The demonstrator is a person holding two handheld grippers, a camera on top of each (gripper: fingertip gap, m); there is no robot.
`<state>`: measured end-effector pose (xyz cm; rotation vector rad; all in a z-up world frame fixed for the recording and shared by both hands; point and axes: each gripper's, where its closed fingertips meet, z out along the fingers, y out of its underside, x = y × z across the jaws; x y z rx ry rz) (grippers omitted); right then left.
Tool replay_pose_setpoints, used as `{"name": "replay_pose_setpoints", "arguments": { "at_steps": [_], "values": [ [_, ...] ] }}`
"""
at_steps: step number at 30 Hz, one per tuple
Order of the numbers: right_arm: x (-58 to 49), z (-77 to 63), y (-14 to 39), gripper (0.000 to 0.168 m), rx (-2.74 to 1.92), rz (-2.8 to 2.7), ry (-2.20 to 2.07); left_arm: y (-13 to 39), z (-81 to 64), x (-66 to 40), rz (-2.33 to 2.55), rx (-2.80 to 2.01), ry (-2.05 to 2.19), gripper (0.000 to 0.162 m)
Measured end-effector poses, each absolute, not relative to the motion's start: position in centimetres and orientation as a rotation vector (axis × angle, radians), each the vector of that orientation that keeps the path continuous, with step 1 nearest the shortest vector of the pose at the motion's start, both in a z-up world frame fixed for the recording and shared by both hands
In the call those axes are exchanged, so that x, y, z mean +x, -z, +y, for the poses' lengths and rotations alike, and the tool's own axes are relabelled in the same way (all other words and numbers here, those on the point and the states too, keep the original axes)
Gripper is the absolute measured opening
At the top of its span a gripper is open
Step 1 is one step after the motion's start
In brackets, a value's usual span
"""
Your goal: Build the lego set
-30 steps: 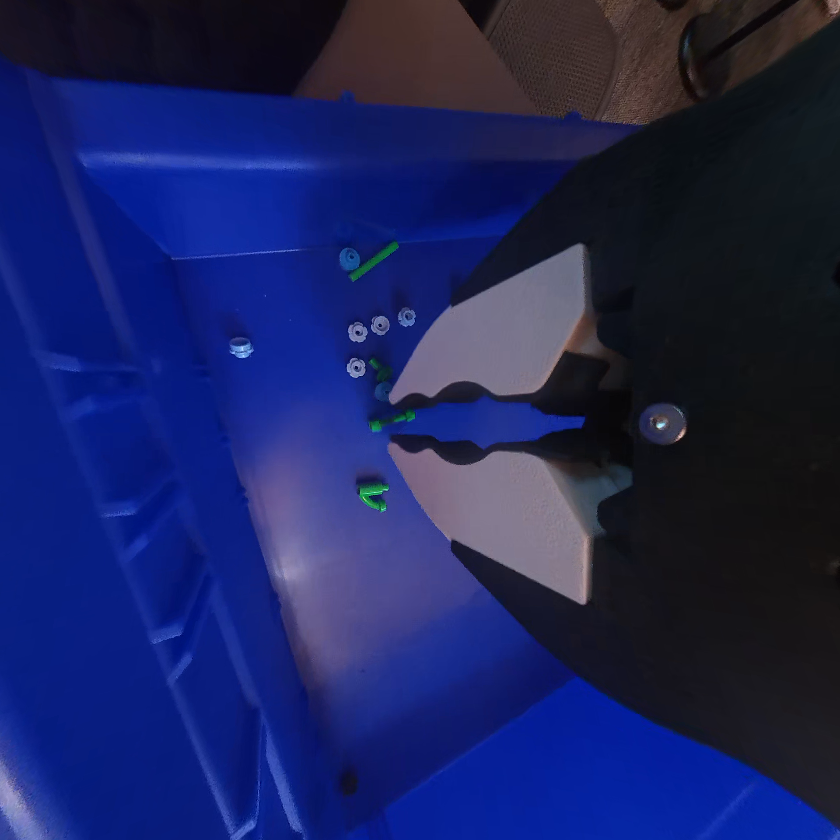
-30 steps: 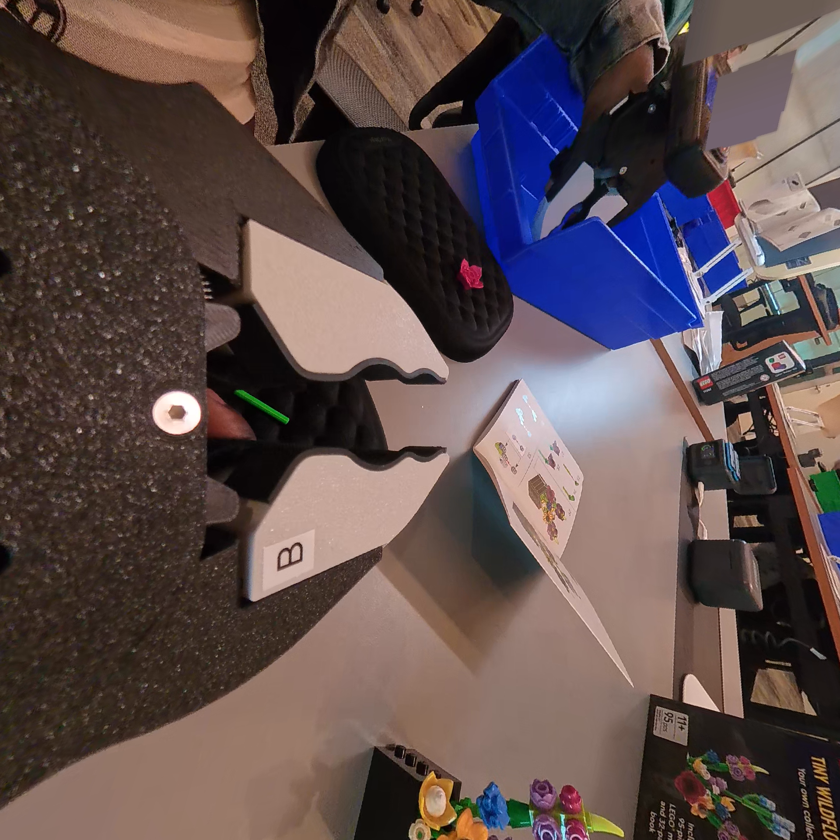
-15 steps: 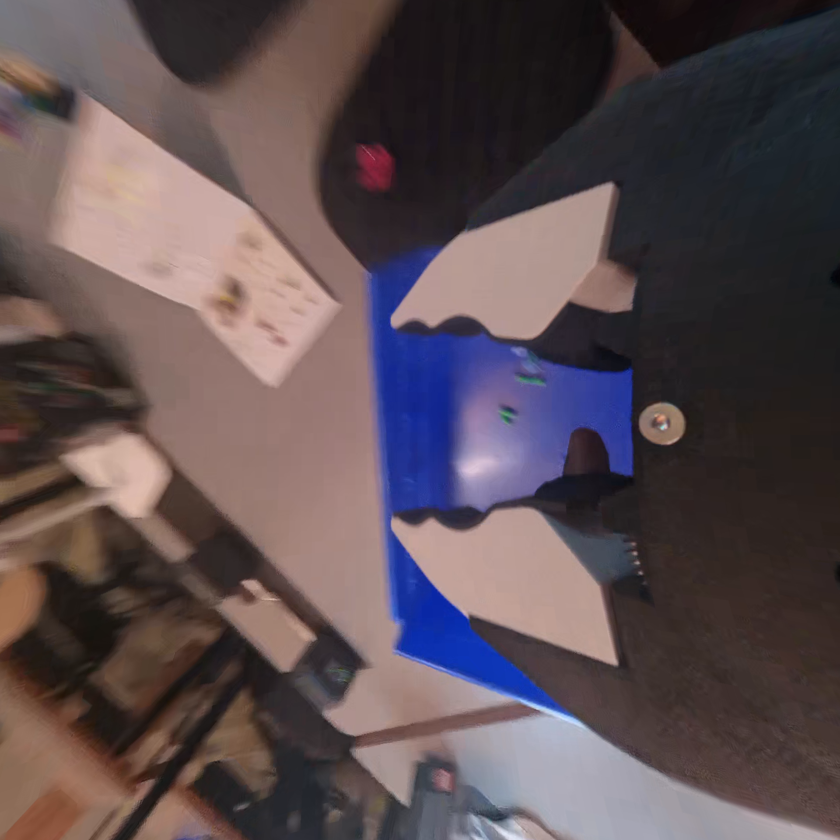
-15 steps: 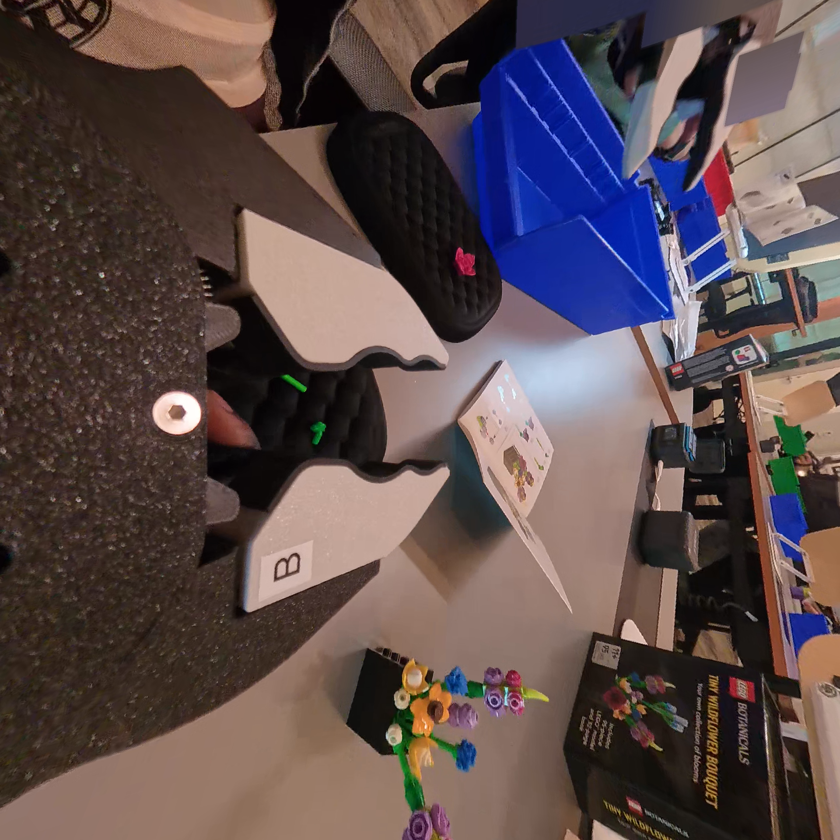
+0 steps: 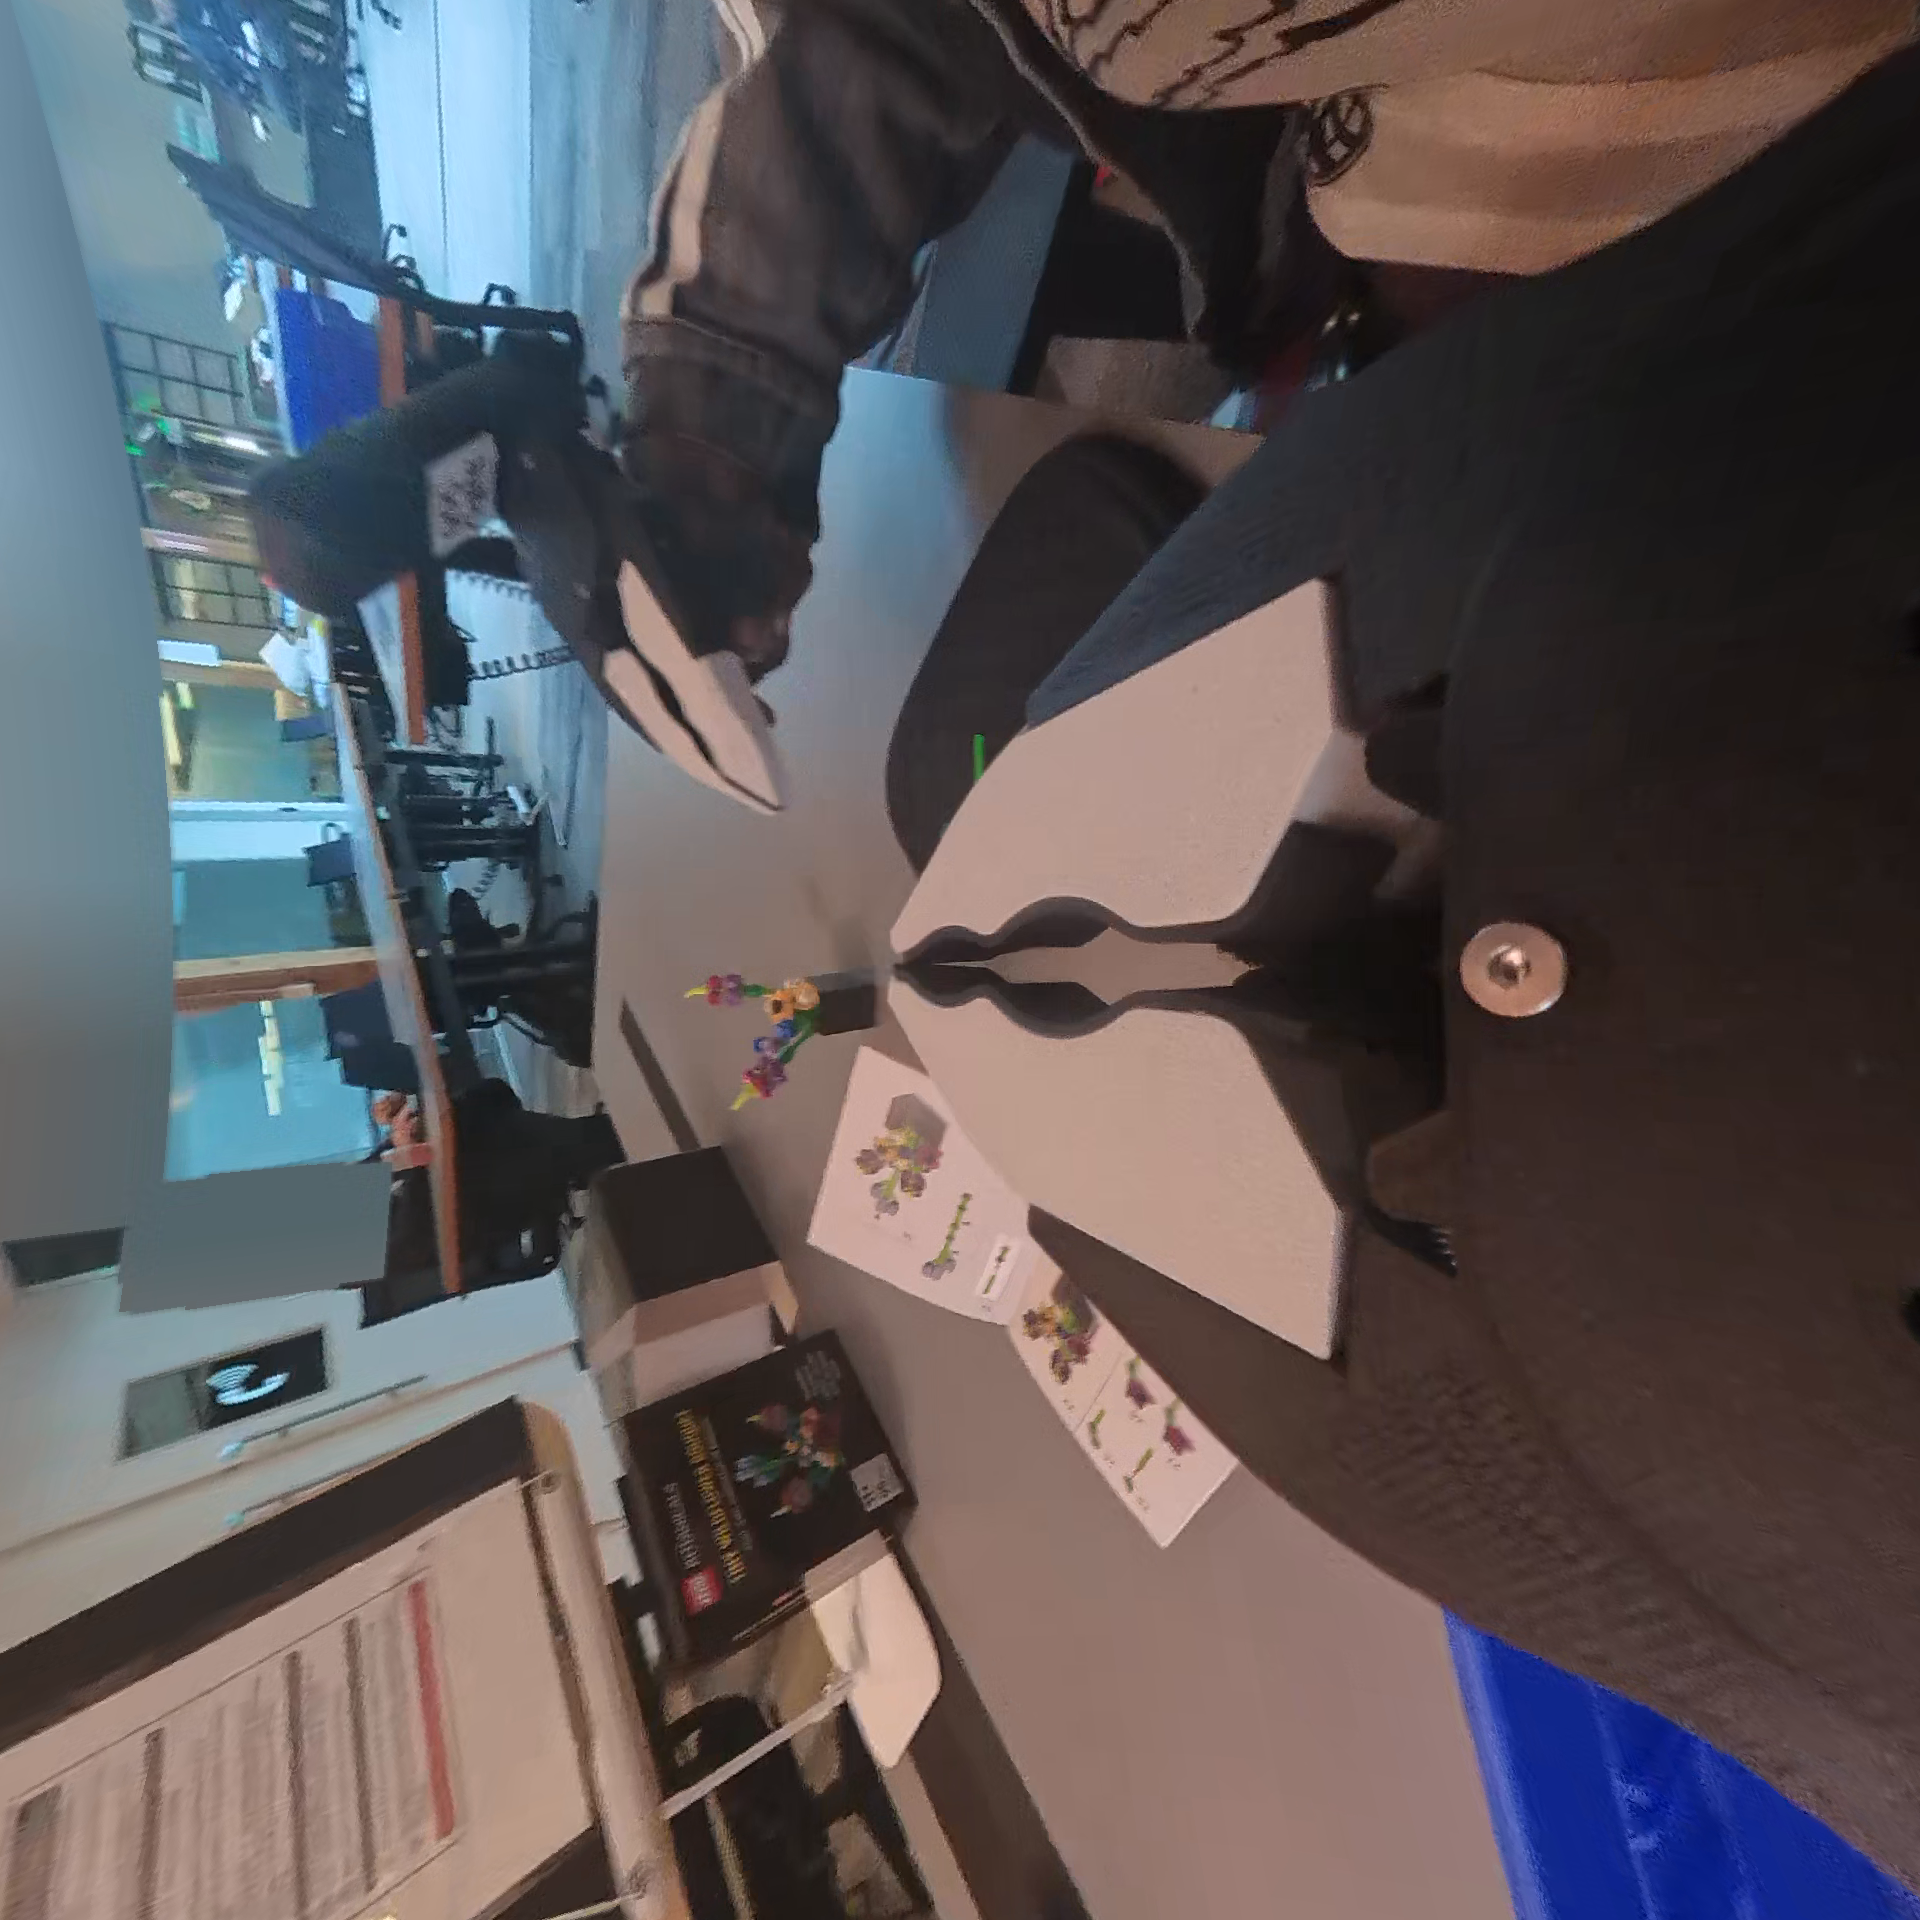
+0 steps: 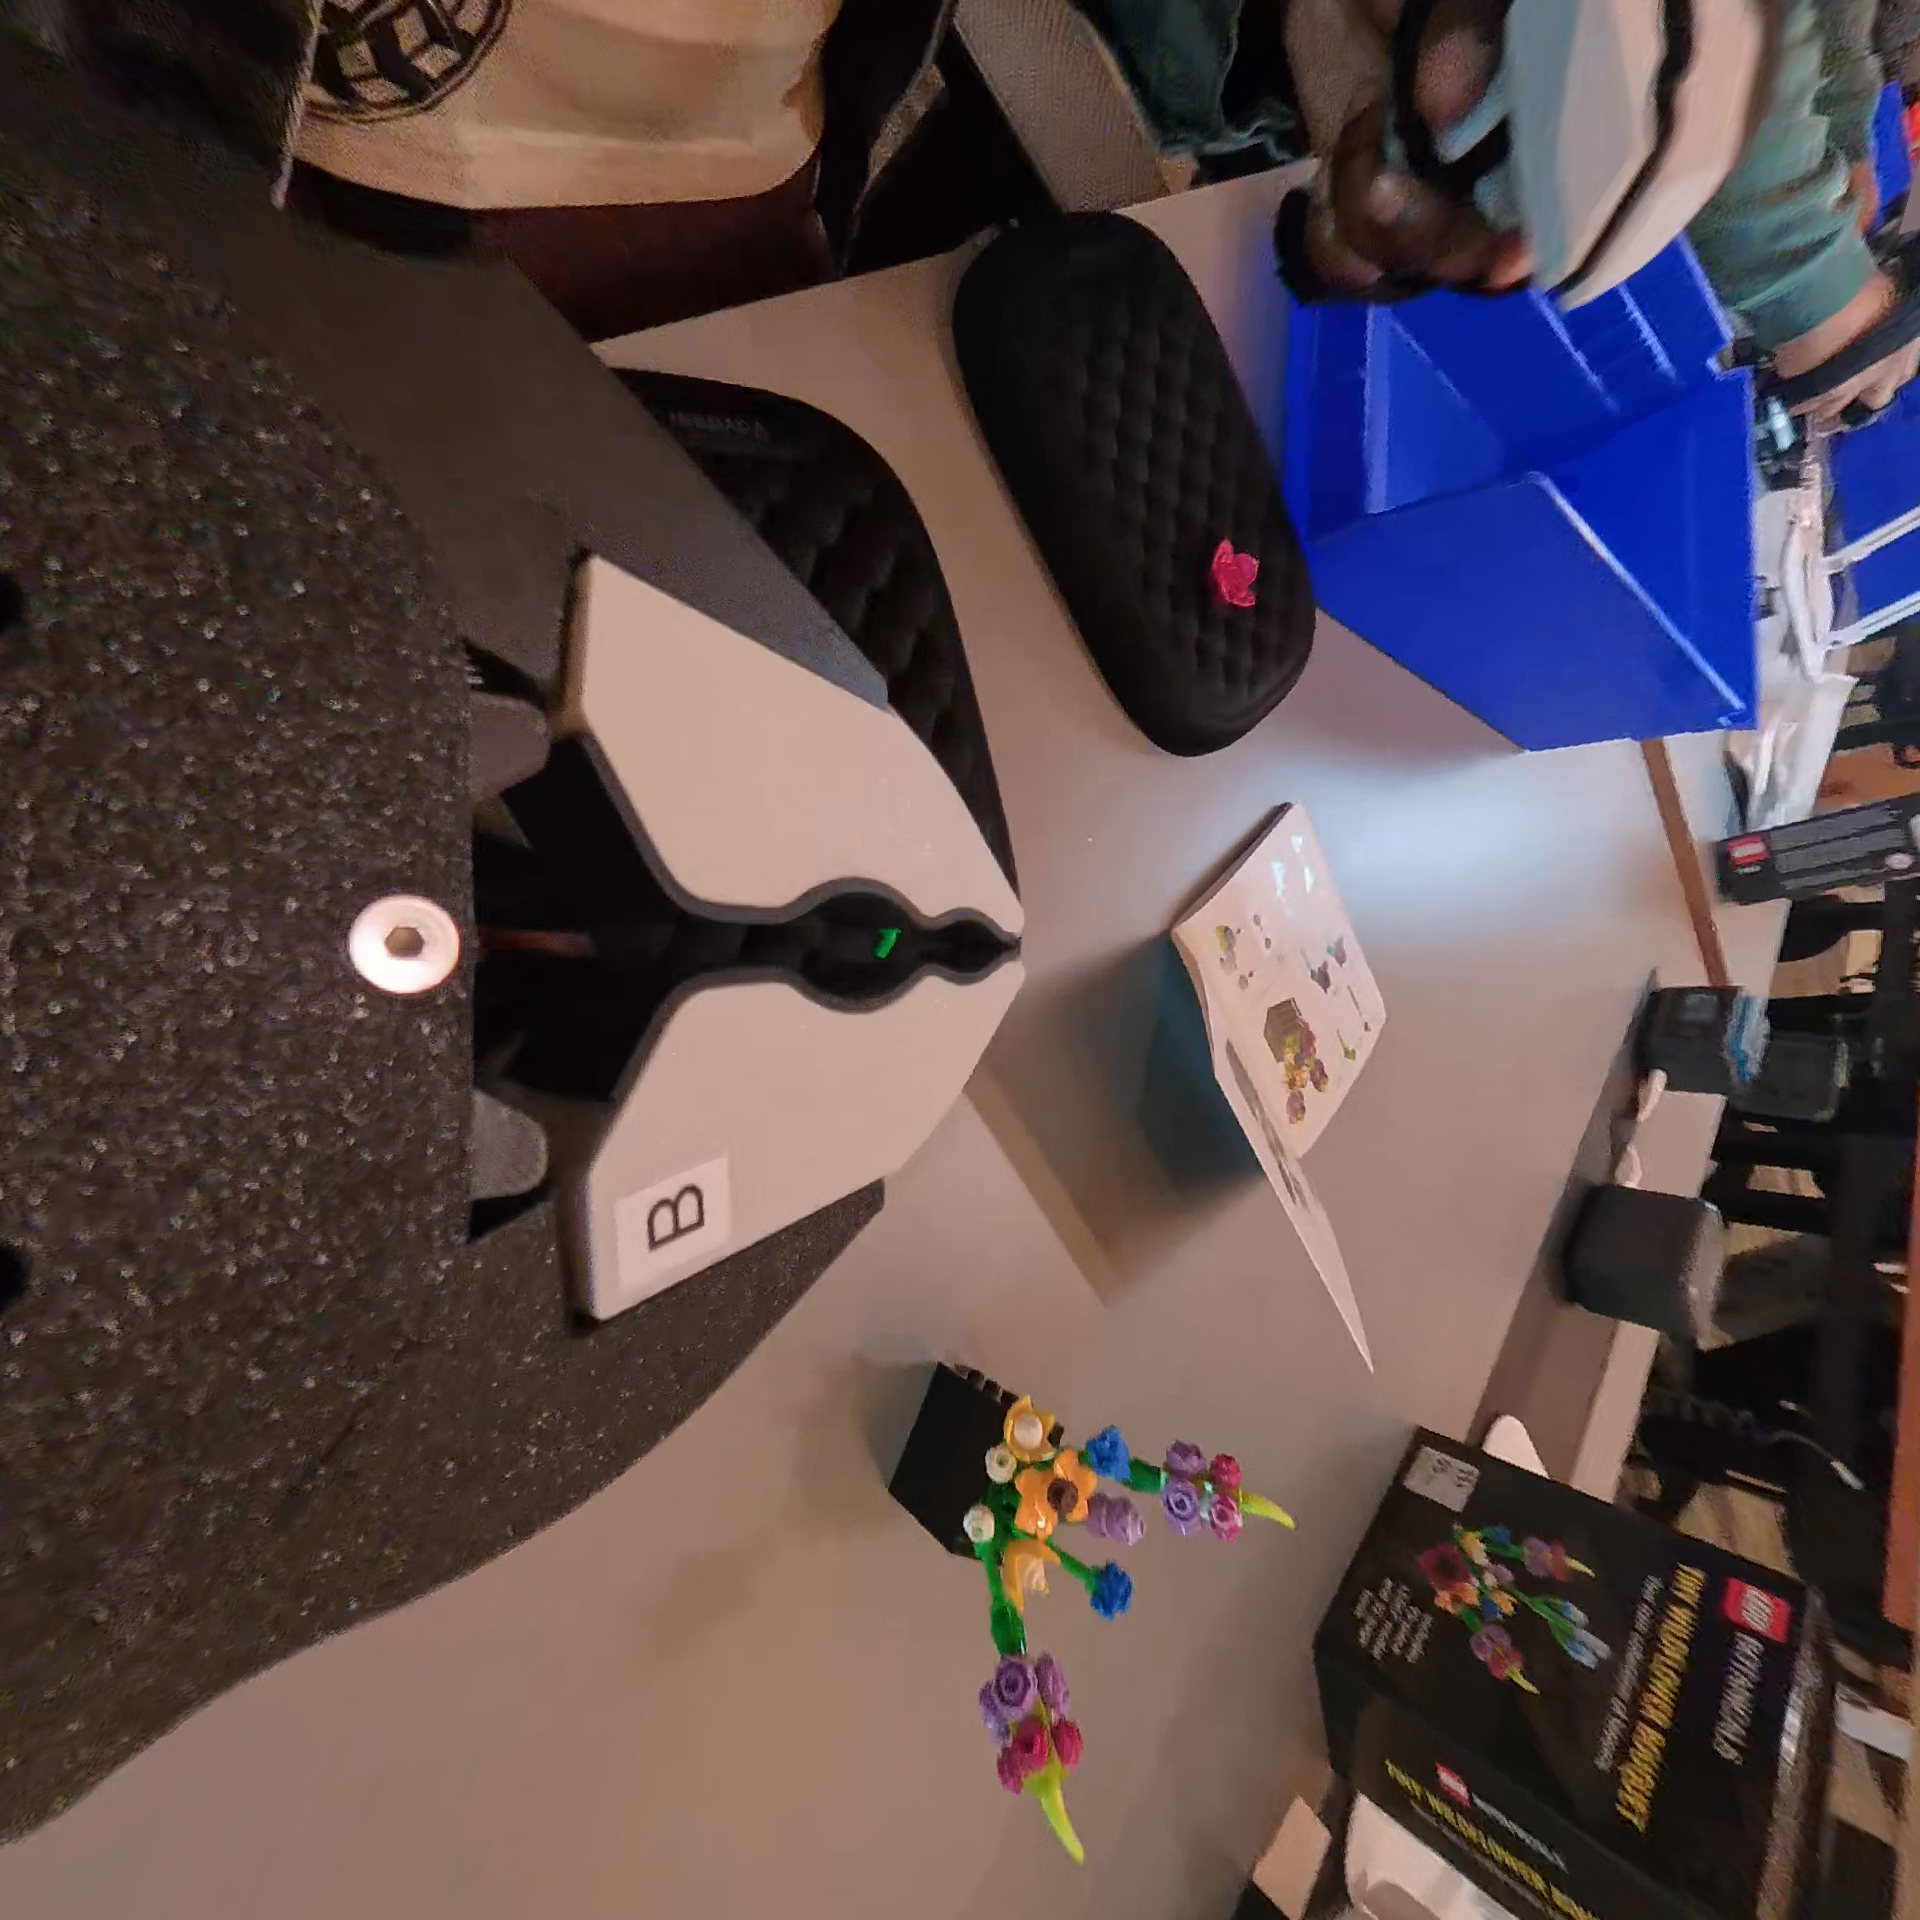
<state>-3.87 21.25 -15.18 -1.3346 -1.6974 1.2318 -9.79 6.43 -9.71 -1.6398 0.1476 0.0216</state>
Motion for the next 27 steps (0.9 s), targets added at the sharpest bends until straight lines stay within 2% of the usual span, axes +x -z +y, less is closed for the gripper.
{"name": "replay_pose_setpoints", "arguments": {
  "at_steps": [4,5,7,8,9,10,11,13,14,15,17,22,24,25,26,27],
  "values": [
    [-3.9,21.2,14.8,0.0,-1.321,-1.669,-1.279,9.6,5.6,-10.1,0.095,-1.627,0.029,0.002],
    [-4.1,21.1,14.9,0.009,-1.317,-1.661,-1.284,9.3,5.3,-10.5,0.076,-1.621,0.022,0.011],
    [-4.7,20.8,15.6,0.03,-1.335,-1.668,-1.288,8.7,4.4,-11.4,0.031,-1.628,-0.001,0.046],
    [-4.8,20.5,16.0,0.027,-1.337,-1.686,-1.296,8.3,3.9,-12.0,0.003,-1.628,-0.01,0.061],
    [-4.9,20.1,16.4,0.004,-1.325,-1.708,-1.313,7.7,3.3,-12.7,-0.036,-1.616,-0.025,0.083],
    [-5.1,19.7,16.5,0.0,-1.312,-1.717,-1.331,7.1,2.7,-13.3,-0.068,-1.605,-0.041,0.1],
    [-5.3,19.4,16.7,0.0,-1.308,-1.713,-1.343,6.8,1.9,-13.8,-0.076,-1.611,-0.055,0.104],
    [-5.7,19.1,16.8,0.001,-1.294,-1.693,-1.366,6.3,0.3,-15.0,-0.085,-1.638,-0.124,0.104],
    [-6.0,18.9,16.9,0.01,-1.286,-1.686,-1.377,6.0,-0.6,-15.6,-0.079,-1.65,-0.171,0.097],
    [-6.2,18.8,17.1,0.017,-1.286,-1.687,-1.383,5.7,-1.5,-16.1,-0.054,-1.661,-0.211,0.077],
    [-6.5,18.7,17.6,0.027,-1.297,-1.695,-1.379,5.1,-3.3,-17.1,-0.011,-1.674,-0.283,0.001],
    [-7.1,18.5,18.3,0.04,-1.316,-1.701,-1.39,4.3,-5.6,-21.1,-0.076,-1.725,-0.356,0.002],
    [-7.3,18.8,18.4,0.038,-1.337,-1.681,-1.381,4.5,-5.7,-22.2,-0.054,-1.777,-0.364,0.012],
    [-7.4,19.1,18.2,0.026,-1.34,-1.653,-1.388,4.8,-5.6,-22.6,-0.04,-1.813,-0.361,0.024],
    [-7.4,19.4,17.8,0.0,-1.334,-1.615,-1.407,5.4,-5.4,-23.1,-0.032,-1.859,-0.353,0.045],
    [-7.4,19.7,17.5,0.0,-1.329,-1.576,-1.432,5.9,-5.3,-23.9,-0.042,-1.903,-0.356,0.075]
  ]
}}
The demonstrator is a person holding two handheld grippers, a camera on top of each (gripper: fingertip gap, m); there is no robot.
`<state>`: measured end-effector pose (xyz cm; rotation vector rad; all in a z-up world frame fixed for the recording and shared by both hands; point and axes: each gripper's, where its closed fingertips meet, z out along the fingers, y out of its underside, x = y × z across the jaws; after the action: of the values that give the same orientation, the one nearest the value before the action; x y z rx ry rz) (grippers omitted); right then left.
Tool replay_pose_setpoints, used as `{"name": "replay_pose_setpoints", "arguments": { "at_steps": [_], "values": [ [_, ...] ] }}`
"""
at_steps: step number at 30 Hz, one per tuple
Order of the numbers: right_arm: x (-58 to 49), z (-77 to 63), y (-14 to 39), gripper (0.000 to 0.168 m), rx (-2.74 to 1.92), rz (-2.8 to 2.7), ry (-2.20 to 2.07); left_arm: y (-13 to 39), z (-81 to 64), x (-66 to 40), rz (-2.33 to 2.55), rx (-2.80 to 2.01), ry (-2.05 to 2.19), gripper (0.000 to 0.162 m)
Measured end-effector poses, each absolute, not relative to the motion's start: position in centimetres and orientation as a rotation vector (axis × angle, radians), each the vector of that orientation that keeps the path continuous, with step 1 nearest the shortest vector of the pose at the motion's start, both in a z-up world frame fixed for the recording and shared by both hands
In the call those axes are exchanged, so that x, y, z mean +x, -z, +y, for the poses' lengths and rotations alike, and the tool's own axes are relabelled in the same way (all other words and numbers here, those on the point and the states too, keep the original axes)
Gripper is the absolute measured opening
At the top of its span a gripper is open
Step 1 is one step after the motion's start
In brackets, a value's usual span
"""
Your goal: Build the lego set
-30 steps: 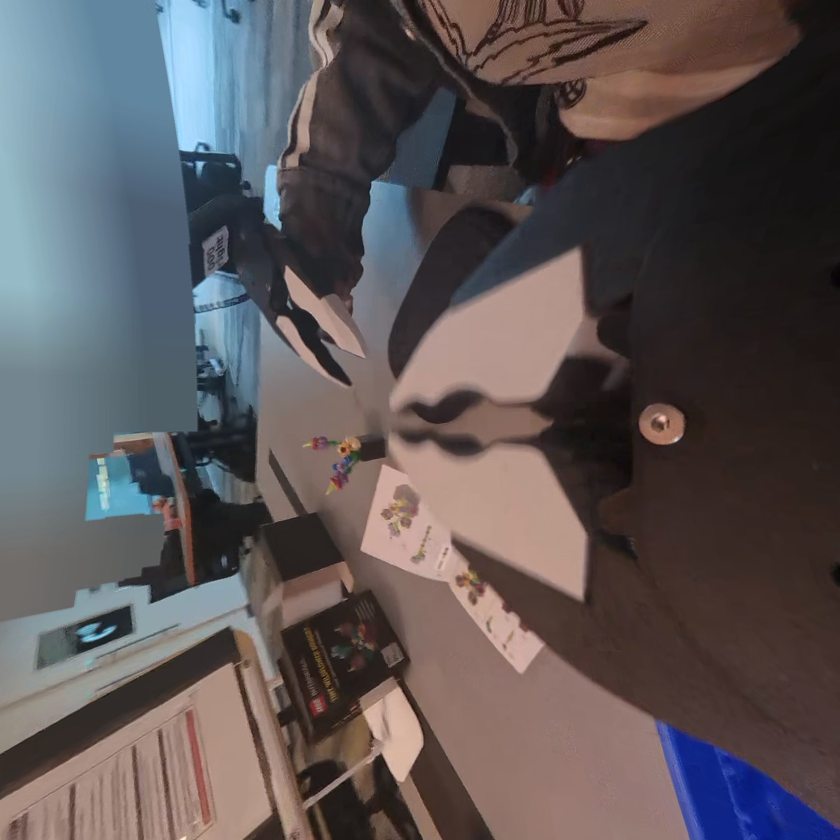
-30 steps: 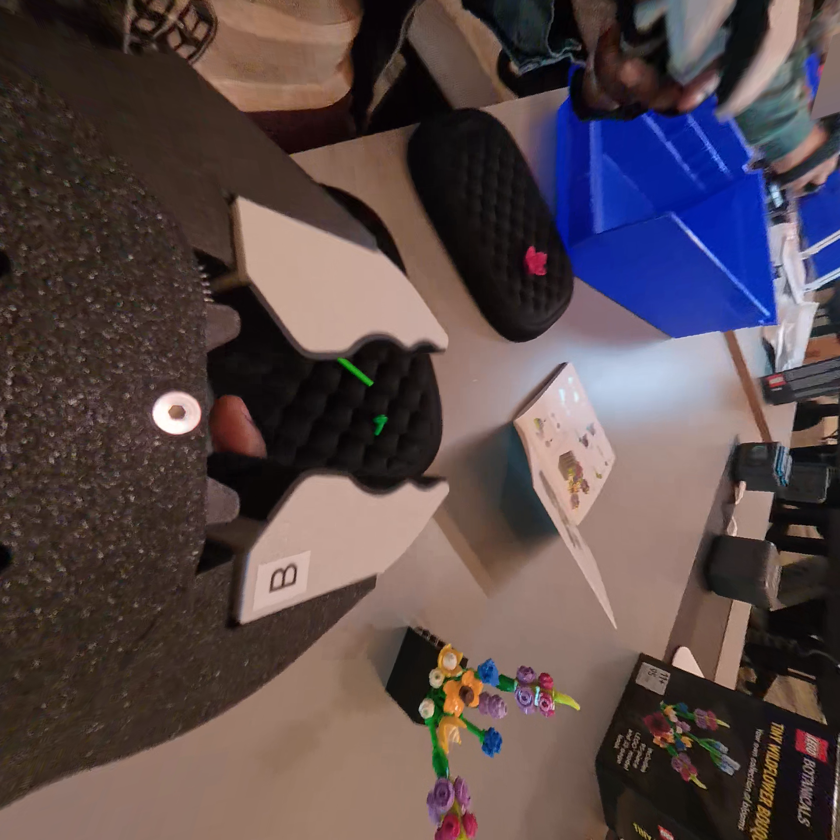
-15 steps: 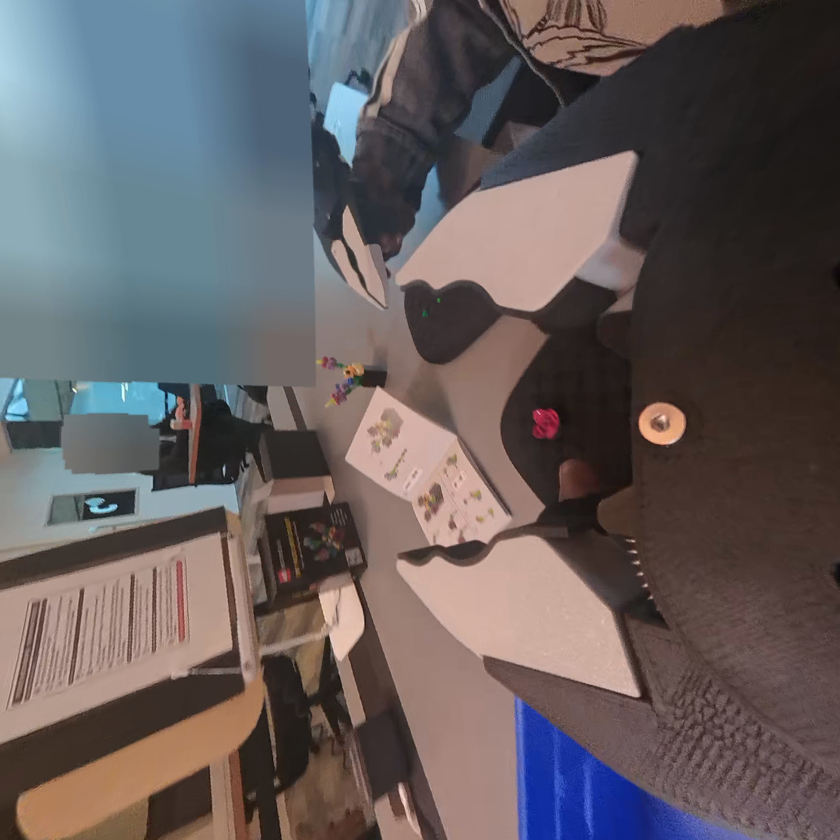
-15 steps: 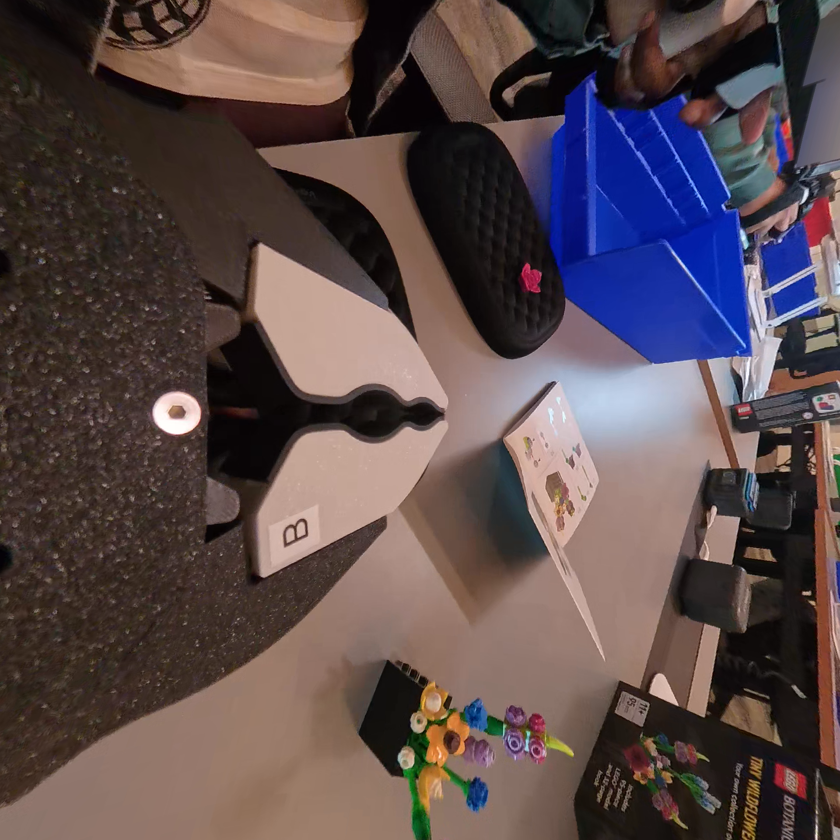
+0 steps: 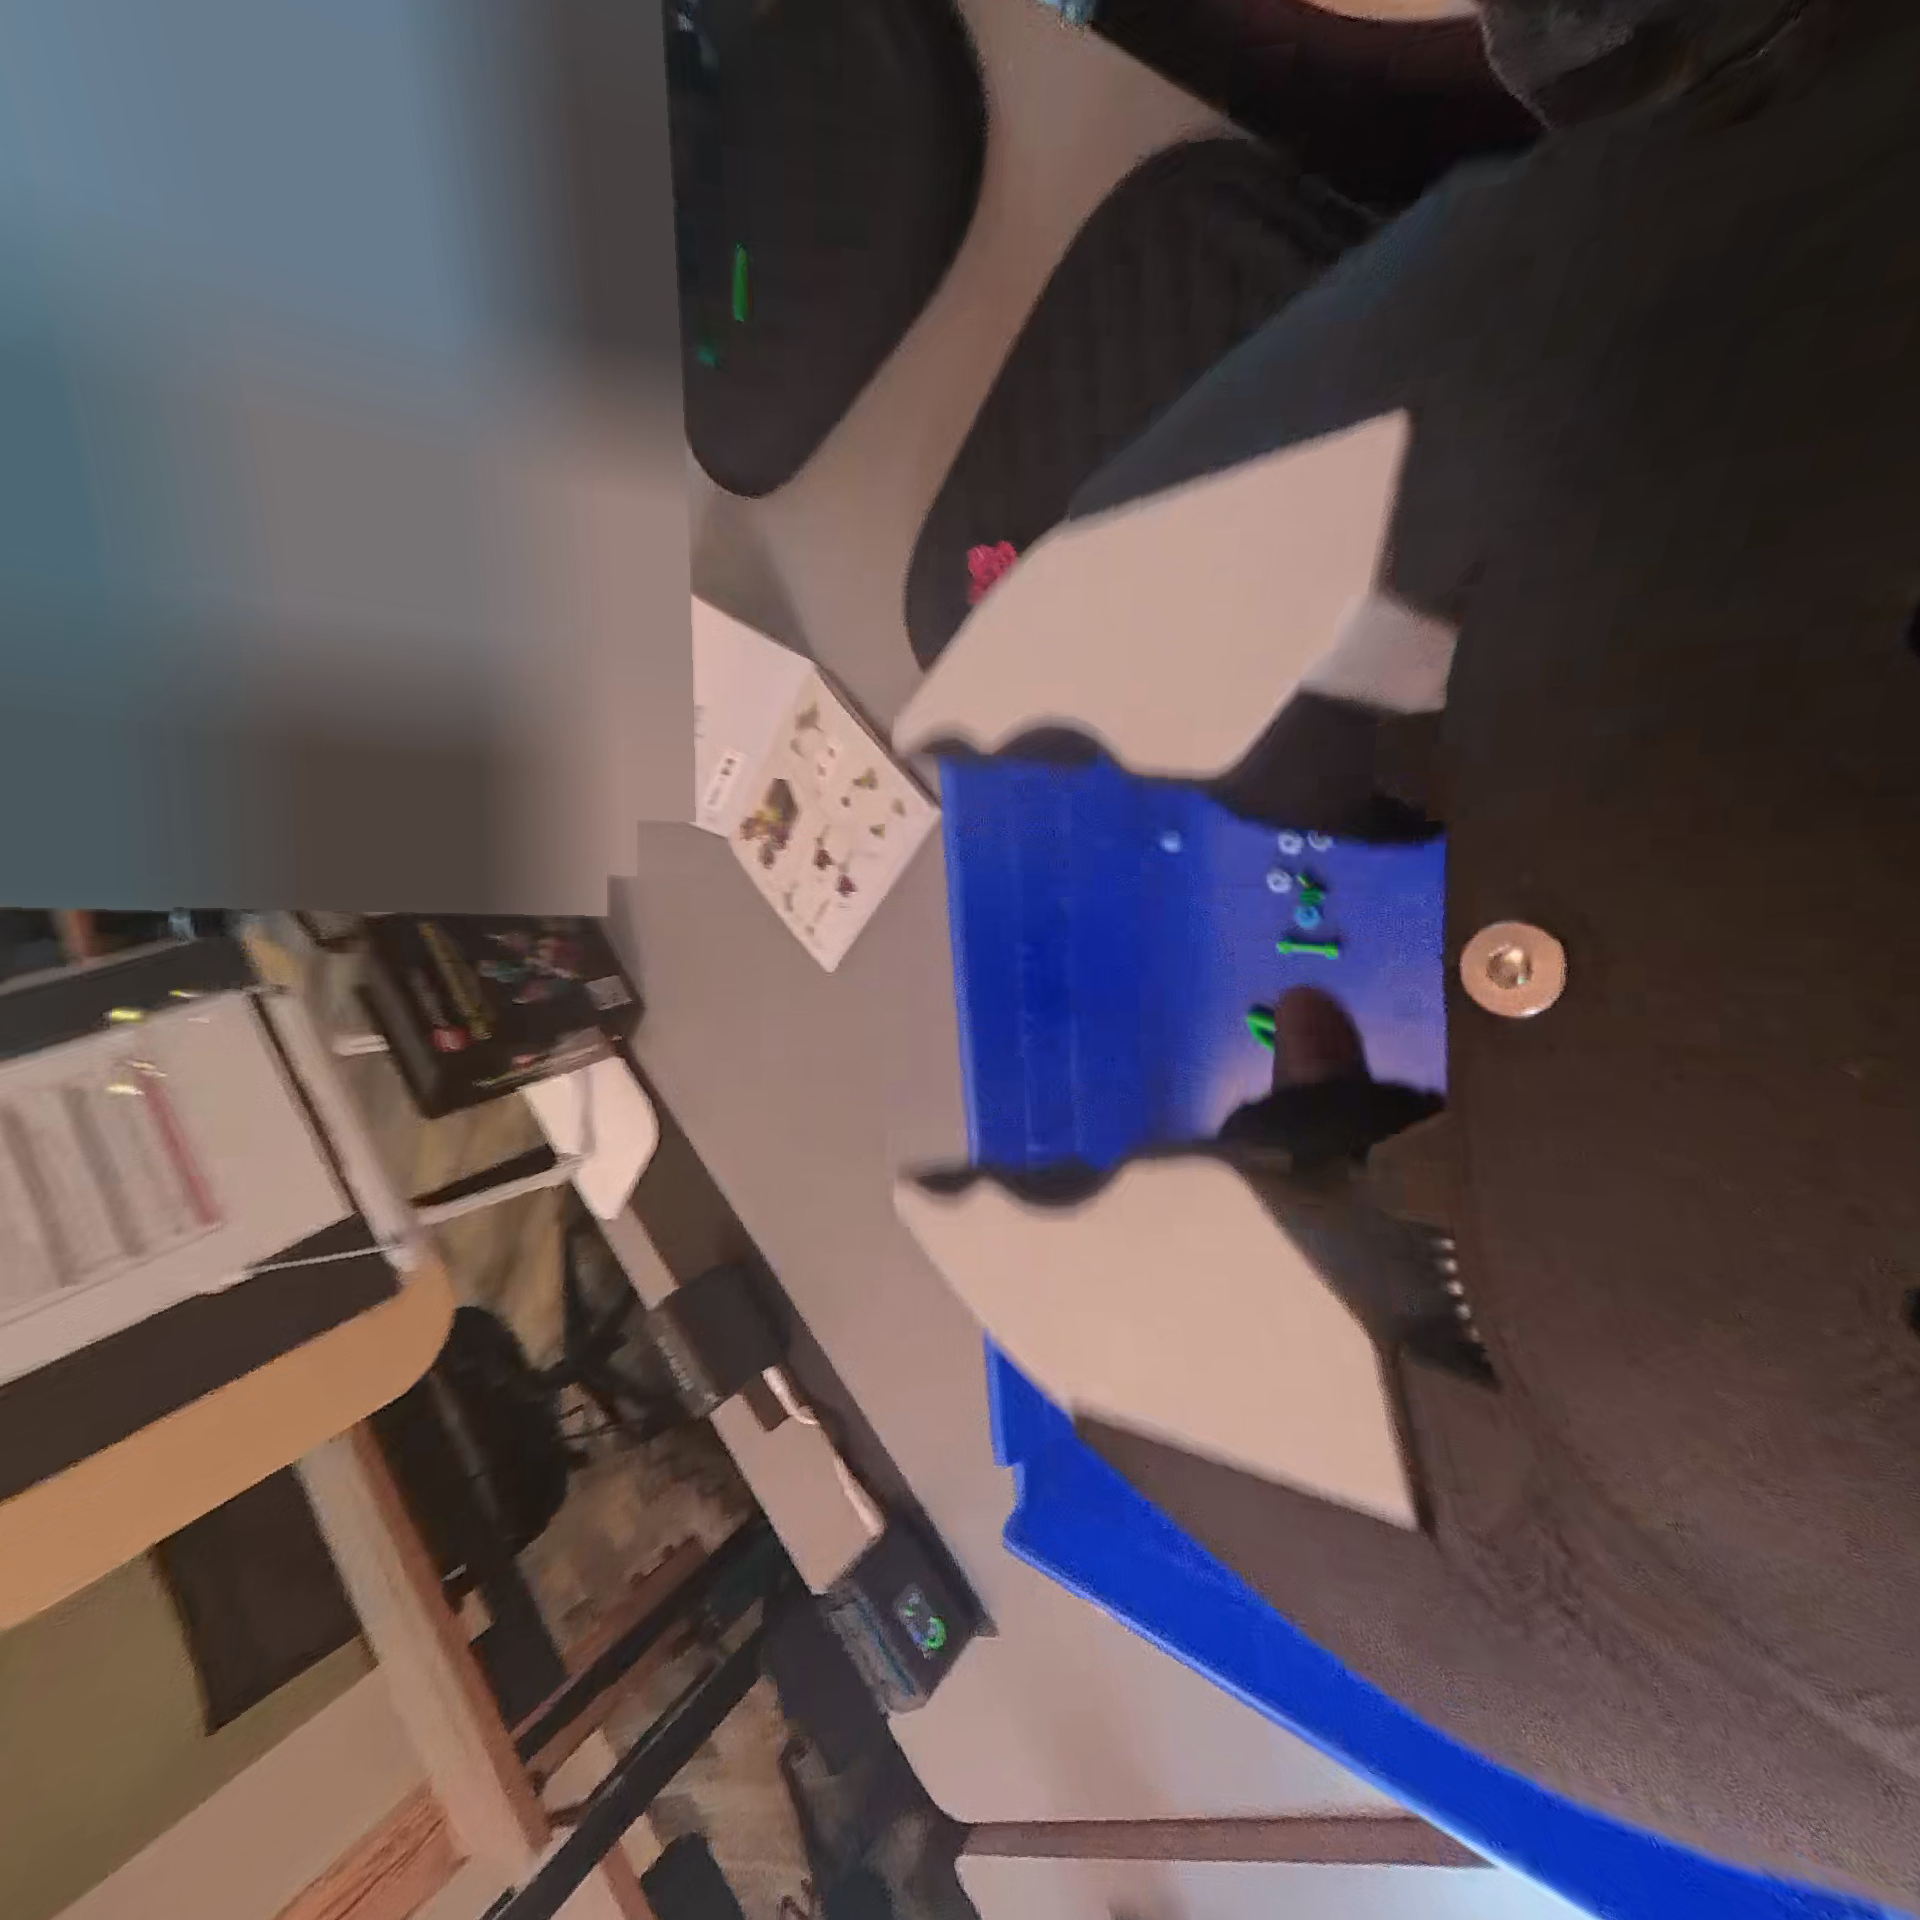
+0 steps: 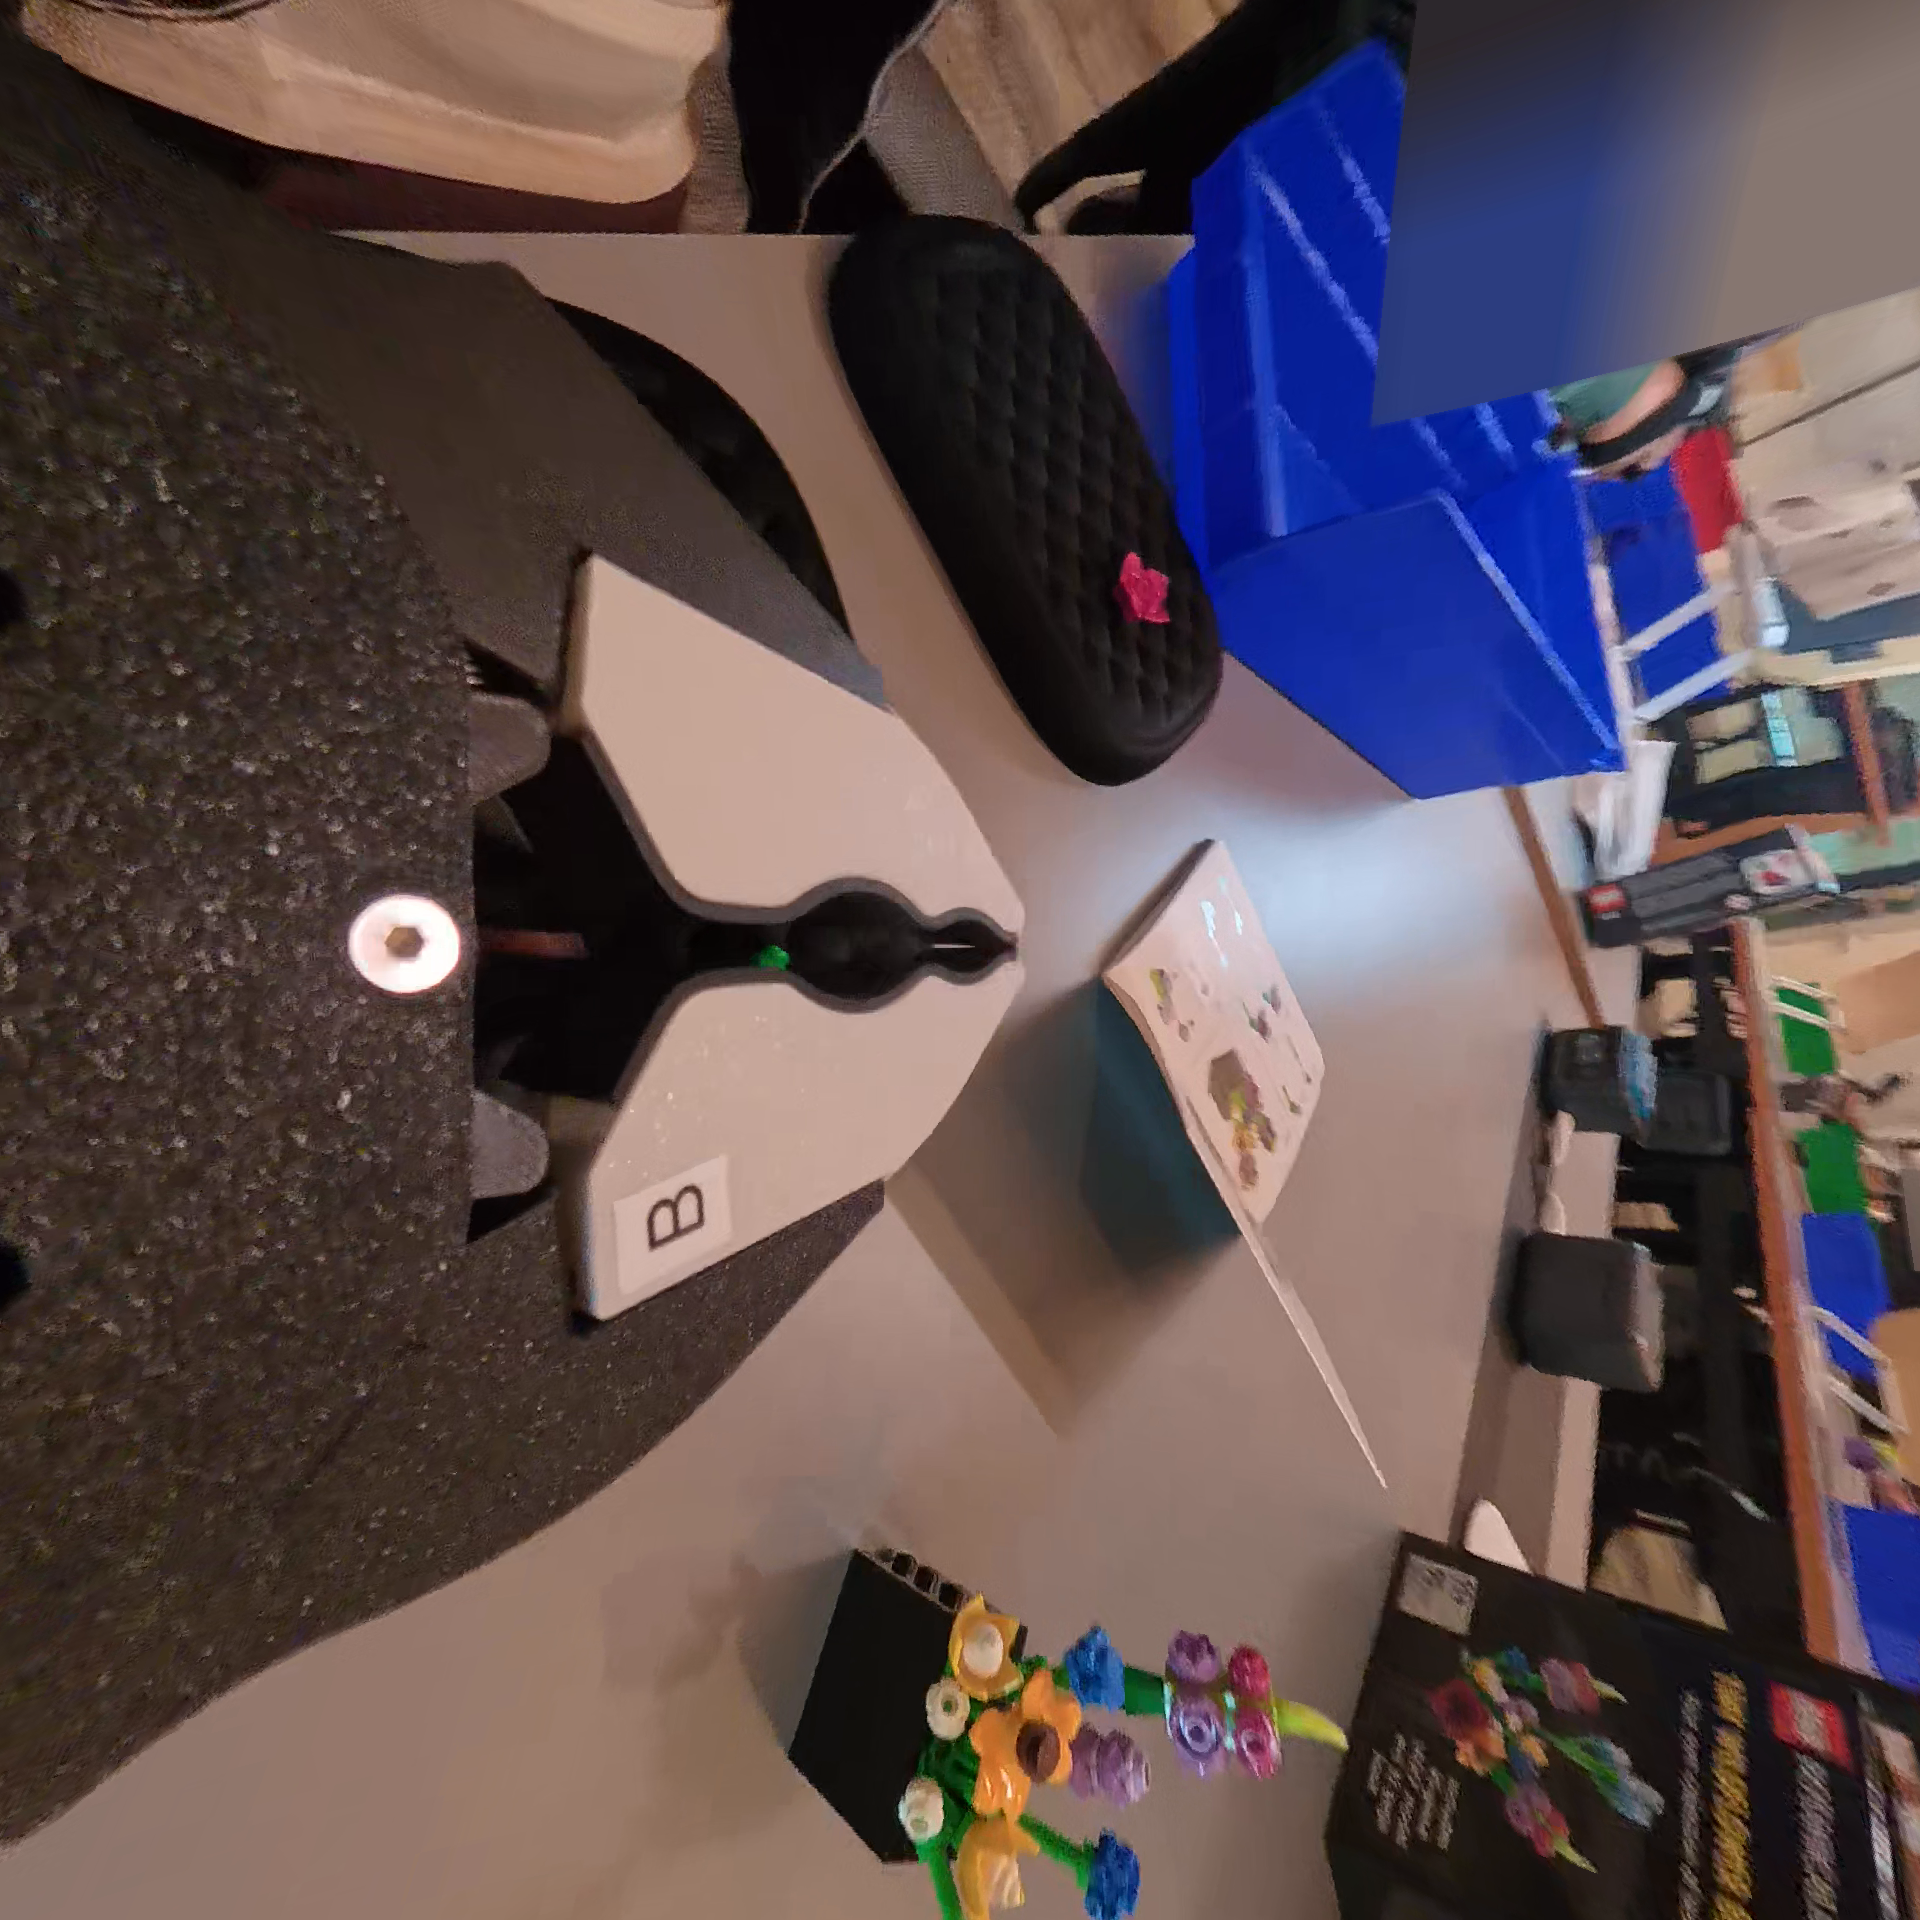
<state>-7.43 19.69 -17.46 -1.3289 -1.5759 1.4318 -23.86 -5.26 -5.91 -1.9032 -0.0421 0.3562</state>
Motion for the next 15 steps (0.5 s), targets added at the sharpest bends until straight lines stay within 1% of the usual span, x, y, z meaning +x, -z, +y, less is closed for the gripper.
{"name": "replay_pose_setpoints", "arguments": {
  "at_steps": [1,2,3,4,5,6,7,8,10,12,13,14,15],
  "values": [
    [-7.5,20.0,17.2,0.0,-1.338,-1.539,-1.448,6.5,-5.1,-24.7,-0.059,-1.946,-0.365,0.099],
    [-7.5,20.5,17.1,0.0,-1.359,-1.503,-1.455,7.1,-4.9,-25.4,-0.067,-1.985,-0.375,0.108],
    [-7.6,20.9,17.0,0.0,-1.377,-1.468,-1.46,7.4,-4.7,-26.0,-0.065,-2.006,-0.388,0.113],
    [-7.6,21.2,16.9,0.0,-1.387,-1.44,-1.469,7.7,-4.4,-26.6,-0.053,-2.011,-0.4,0.113],
    [-7.7,21.3,16.8,0.0,-1.392,-1.421,-1.476,7.9,-4.1,-26.9,-0.028,-2.012,-0.406,0.106],
    [-7.7,21.4,16.8,0.0,-1.396,-1.412,-1.476,8.1,-3.8,-27.0,0.012,-2.014,-0.403,0.077],
    [-7.7,21.4,16.8,0.003,-1.397,-1.409,-1.47,8.2,-3.6,-26.9,0.059,-2.017,-0.386,0.021],
    [-7.8,21.4,16.8,0.007,-1.397,-1.412,-1.463,8.3,-3.2,-26.9,0.074,-2.012,-0.365,0.001],
    [-7.8,21.2,17.0,0.013,-1.398,-1.425,-1.456,8.6,-2.7,-27.2,0.087,-2.033,-0.331,0.001],
    [-7.9,21.1,17.1,0.014,-1.407,-1.436,-1.454,9.2,-2.5,-27.7,0.102,-2.059,-0.33,0.002],
    [-7.9,21.1,17.1,0.005,-1.405,-1.442,-1.458,9.6,-2.5,-28.0,0.112,-2.079,-0.323,0.004],
    [-7.9,21.0,17.1,0.0,-1.404,-1.445,-1.459,10.2,-2.6,-28.1,0.123,-2.106,-0.303,0.01],
    [-7.9,21.1,17.2,0.0,-1.41,-1.446,-1.452,10.9,-2.7,-28.3,0.129,-2.143,-0.274,0.019]
  ]
}}
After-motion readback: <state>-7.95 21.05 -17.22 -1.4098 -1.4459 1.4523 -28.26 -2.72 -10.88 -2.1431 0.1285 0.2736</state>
